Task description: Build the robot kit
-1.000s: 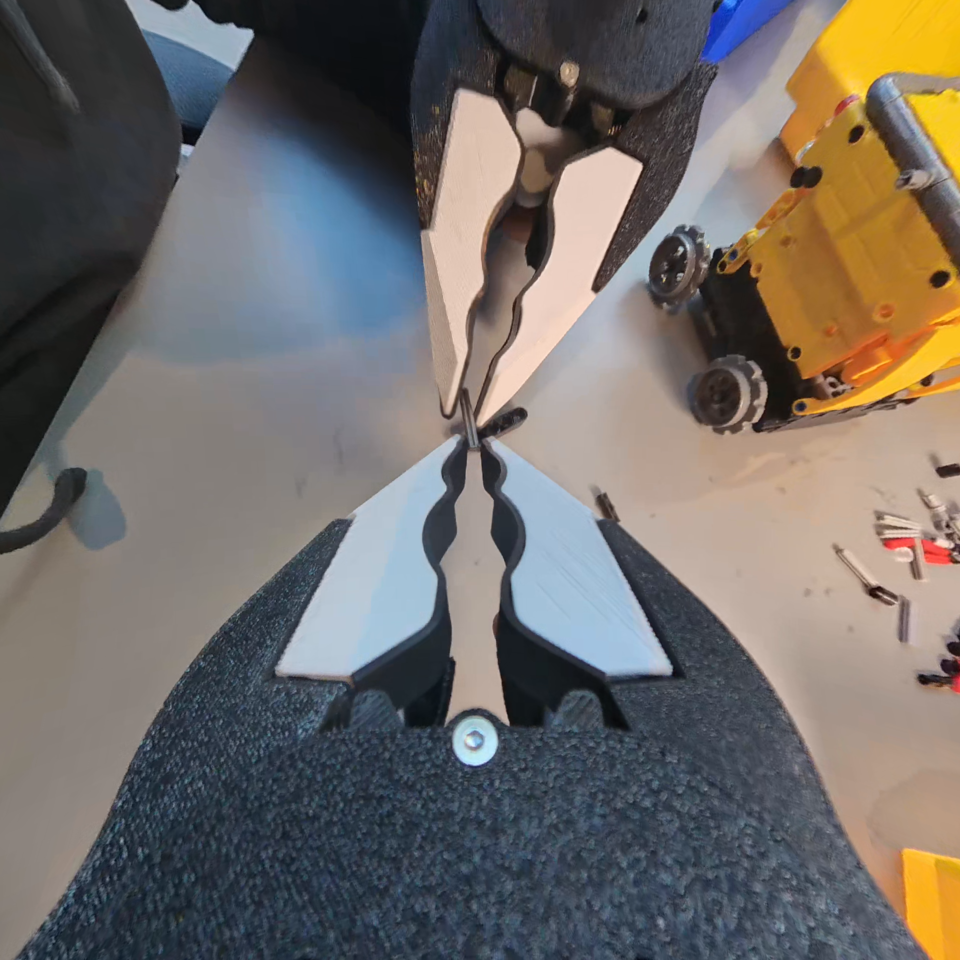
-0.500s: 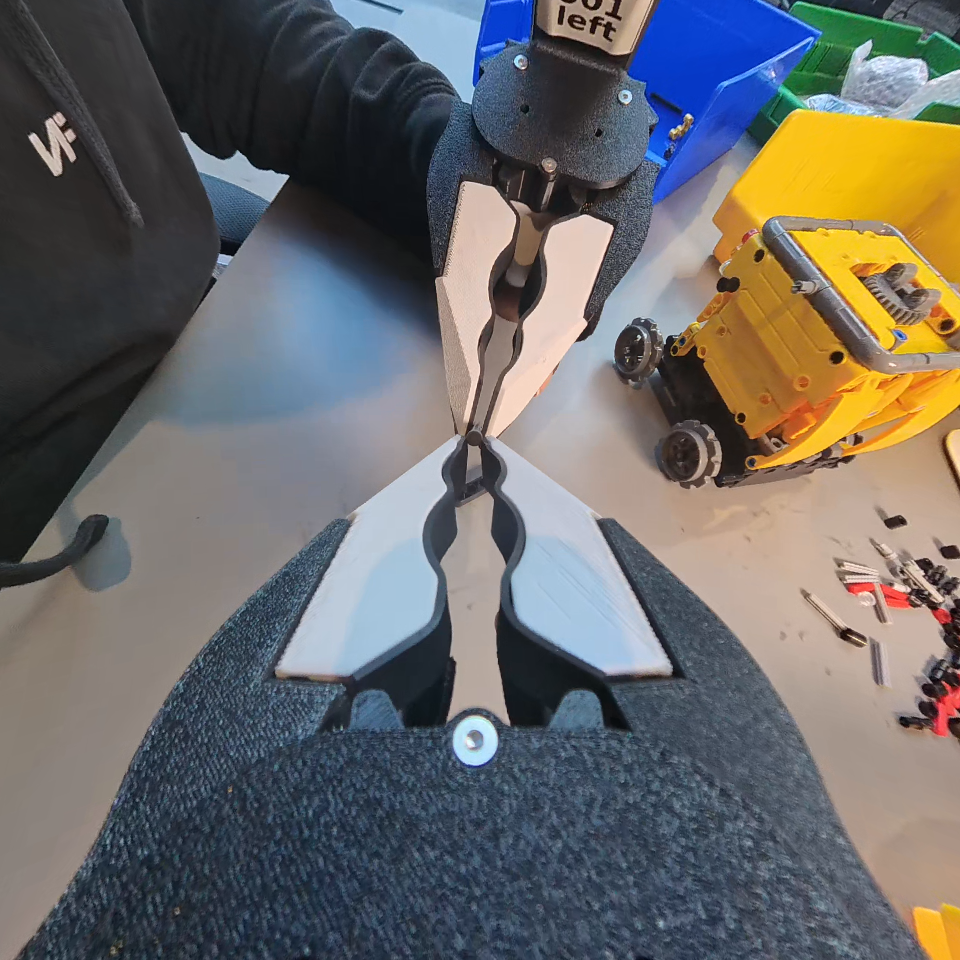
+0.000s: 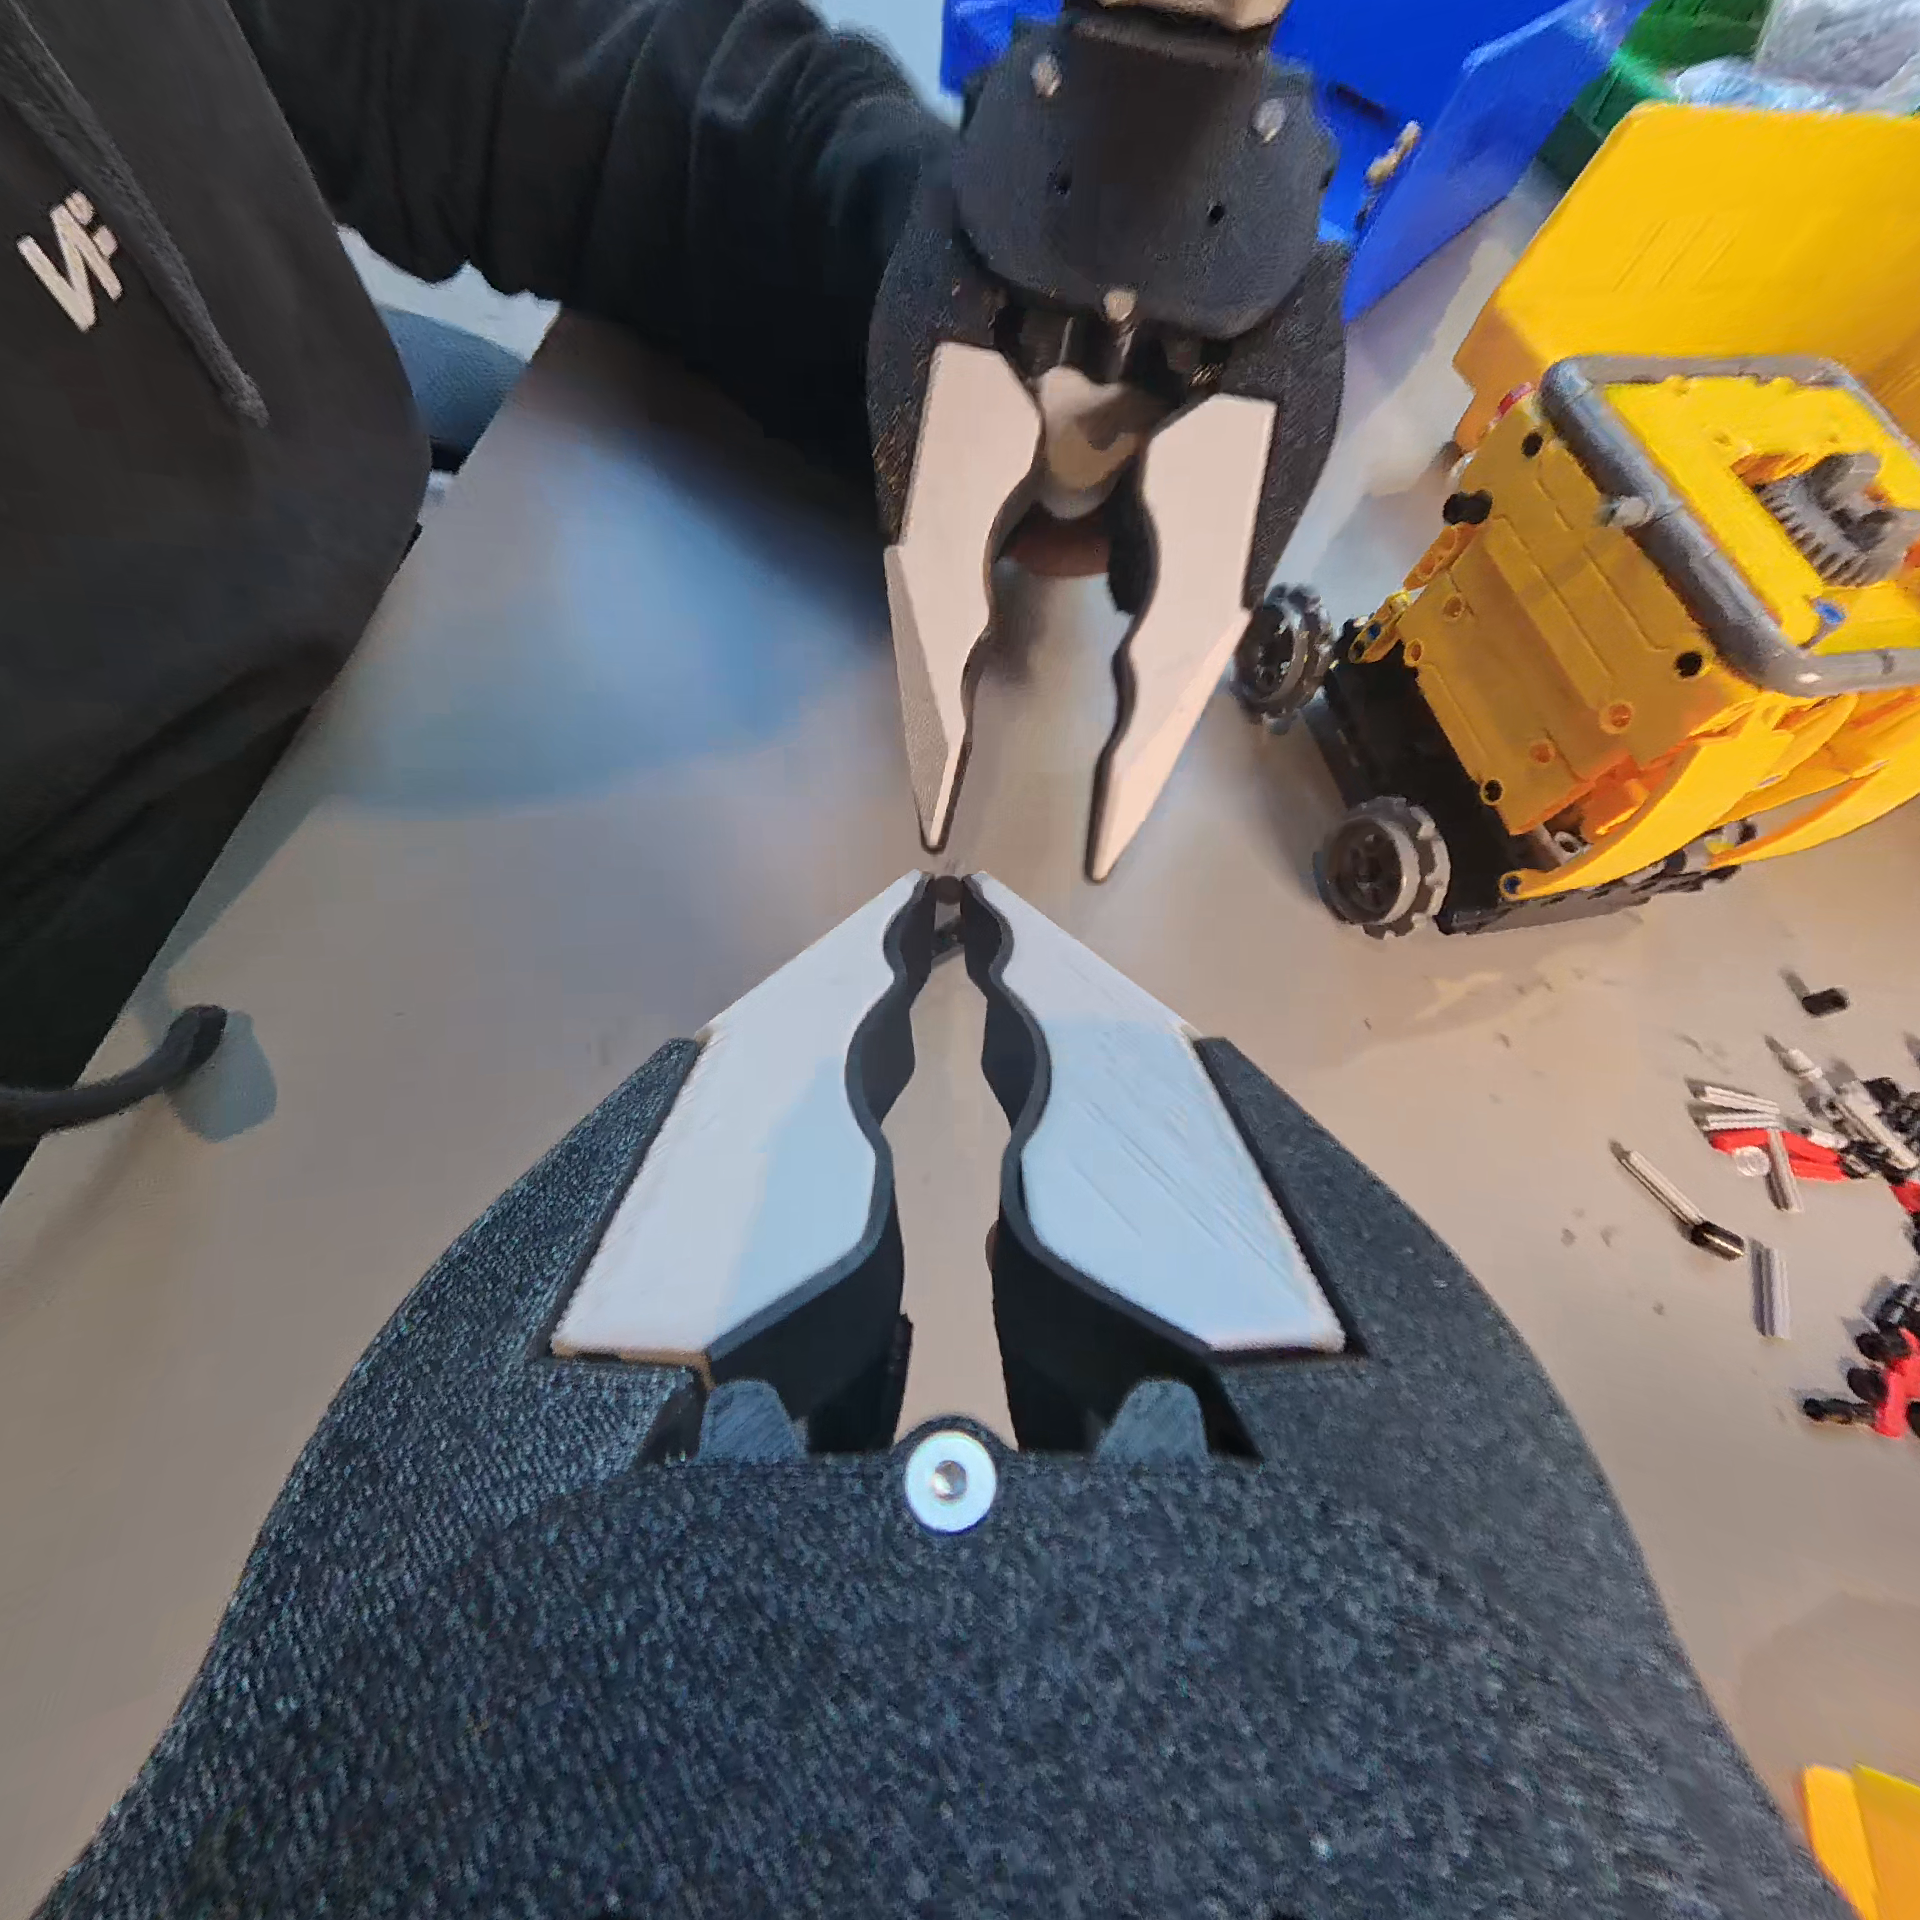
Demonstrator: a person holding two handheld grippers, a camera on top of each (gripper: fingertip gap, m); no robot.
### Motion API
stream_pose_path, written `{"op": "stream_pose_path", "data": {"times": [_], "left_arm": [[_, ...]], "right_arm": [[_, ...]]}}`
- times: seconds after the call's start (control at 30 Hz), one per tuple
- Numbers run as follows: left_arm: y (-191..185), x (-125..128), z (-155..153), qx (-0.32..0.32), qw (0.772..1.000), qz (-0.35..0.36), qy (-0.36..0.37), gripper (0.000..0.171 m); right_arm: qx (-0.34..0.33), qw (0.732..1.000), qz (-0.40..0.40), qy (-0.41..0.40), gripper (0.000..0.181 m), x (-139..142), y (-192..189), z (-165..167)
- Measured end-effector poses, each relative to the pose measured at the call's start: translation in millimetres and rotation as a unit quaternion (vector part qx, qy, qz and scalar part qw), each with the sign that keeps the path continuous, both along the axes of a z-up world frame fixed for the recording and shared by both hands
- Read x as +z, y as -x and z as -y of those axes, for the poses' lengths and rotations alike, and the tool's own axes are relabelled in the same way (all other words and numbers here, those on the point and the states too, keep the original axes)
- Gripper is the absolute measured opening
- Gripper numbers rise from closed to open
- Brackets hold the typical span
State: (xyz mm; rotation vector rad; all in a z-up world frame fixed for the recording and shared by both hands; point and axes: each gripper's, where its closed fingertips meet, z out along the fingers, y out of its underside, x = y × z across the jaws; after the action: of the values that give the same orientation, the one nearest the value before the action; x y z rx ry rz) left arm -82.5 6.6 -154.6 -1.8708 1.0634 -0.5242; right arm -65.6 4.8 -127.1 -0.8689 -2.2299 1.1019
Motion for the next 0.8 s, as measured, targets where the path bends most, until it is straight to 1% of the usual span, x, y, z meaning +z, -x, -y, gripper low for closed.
{"op": "stream_pose_path", "data": {"times": [0.1,0.2,0.3,0.33,0.47,0.67,0.8], "left_arm": [[6,-22,0,-0.008,0.998,-0.044,0.037,0.042],[1,-35,4,-0.032,0.995,-0.073,0.061,0.033],[-6,-37,7,-0.047,0.994,-0.079,0.066,0.007],[-7,-37,7,-0.046,0.993,-0.085,0.064,0.005],[-7,-38,8,-0.039,0.994,-0.09,0.056,0.005],[-7,-38,9,-0.031,0.993,-0.098,0.053,0.005],[-6,-38,9,-0.029,0.993,-0.098,0.054,0.005]], "right_arm": [[0.023,0.997,0.059,-0.033,0.005,-13,-5,0],[0.035,0.991,0.1,-0.076,0.004,-22,-4,-2],[0.053,0.985,0.124,-0.103,0.004,-25,-3,2],[0.058,0.983,0.134,-0.114,0.004,-27,-3,3],[0.067,0.973,0.161,-0.149,0.004,-34,-4,3],[0.065,0.965,0.189,-0.17,0.004,-31,-5,-4],[0.067,0.957,0.213,-0.184,0.004,-36,-7,-5]]}}
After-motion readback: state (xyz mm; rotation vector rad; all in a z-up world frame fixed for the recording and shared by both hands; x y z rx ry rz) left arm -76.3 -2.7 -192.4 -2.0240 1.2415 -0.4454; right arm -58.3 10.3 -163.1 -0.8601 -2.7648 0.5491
